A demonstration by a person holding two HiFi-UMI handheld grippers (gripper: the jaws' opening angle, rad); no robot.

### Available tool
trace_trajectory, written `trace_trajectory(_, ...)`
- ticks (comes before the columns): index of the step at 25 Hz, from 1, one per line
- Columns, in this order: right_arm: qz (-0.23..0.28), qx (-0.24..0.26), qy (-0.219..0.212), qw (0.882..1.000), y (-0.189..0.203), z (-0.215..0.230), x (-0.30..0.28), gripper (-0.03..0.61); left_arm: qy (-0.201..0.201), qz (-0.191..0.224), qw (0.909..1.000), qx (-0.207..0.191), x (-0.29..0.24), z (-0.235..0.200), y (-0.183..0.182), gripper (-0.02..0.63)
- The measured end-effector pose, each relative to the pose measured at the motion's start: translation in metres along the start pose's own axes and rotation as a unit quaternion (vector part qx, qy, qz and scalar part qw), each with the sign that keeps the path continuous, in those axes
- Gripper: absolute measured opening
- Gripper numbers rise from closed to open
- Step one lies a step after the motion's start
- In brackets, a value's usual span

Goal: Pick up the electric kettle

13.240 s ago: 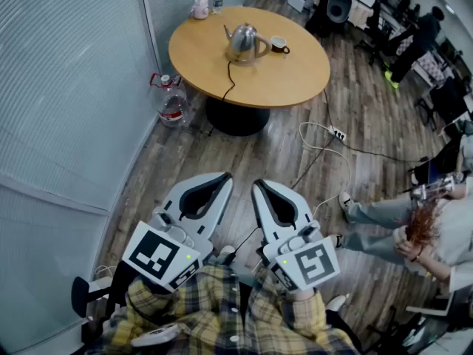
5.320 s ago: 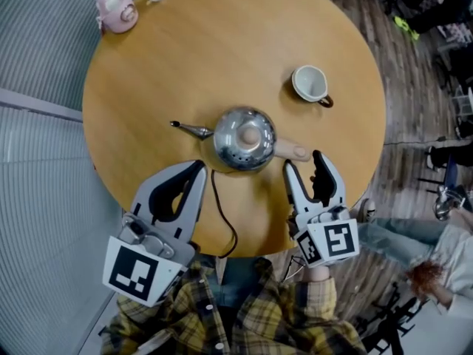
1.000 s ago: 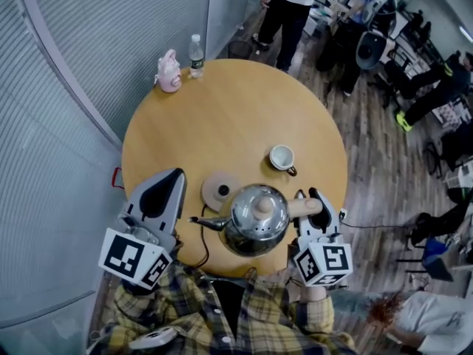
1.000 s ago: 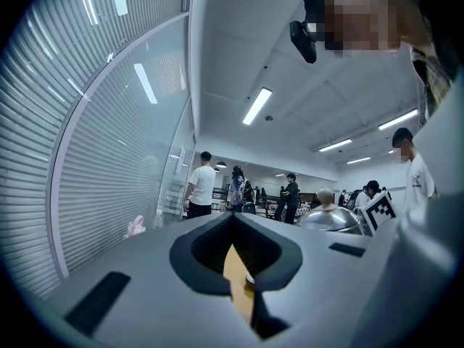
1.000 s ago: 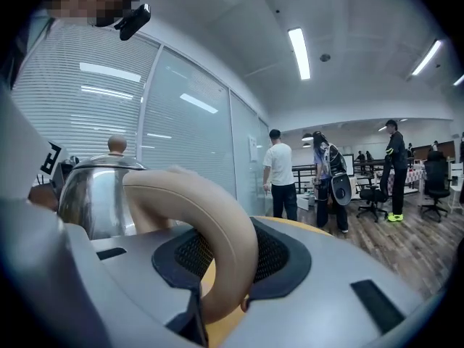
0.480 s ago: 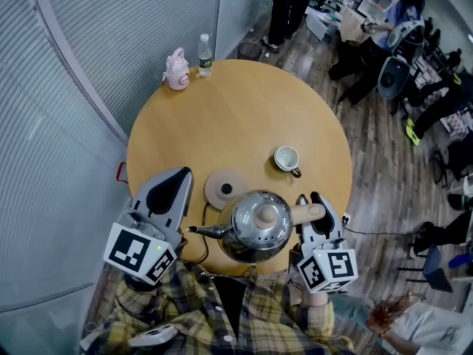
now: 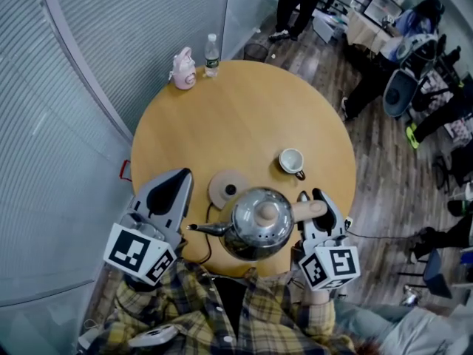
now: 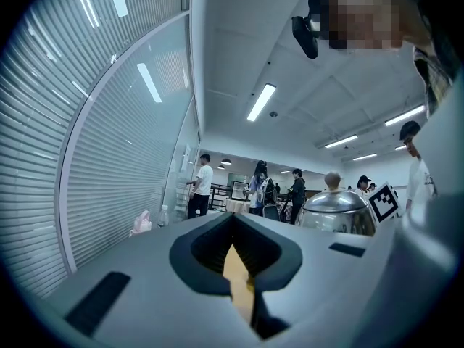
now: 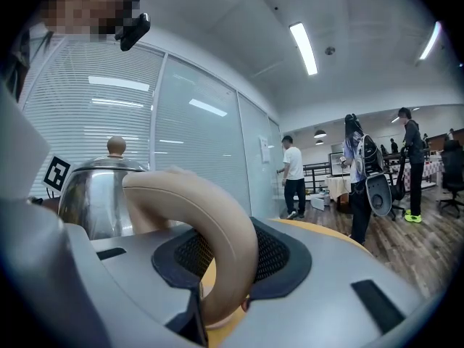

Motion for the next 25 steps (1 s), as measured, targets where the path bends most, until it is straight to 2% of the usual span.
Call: trace_trajectory(25,-0.003,-0.004,-0.015,1.0,-0.011,-0.009,-0.002,0.133,-0.014,-0.003,0.9999,0.007,0.008,-0.007,-0.007,0.003)
Point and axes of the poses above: the fingertips, and each gripper's own axes: x backward along the fingers, z to its right, y out of its underside, the point moved 3 cm from there along x, backward along the fingers, and after that the axes turned 14 degrees about -z, right-handed, at the moved point
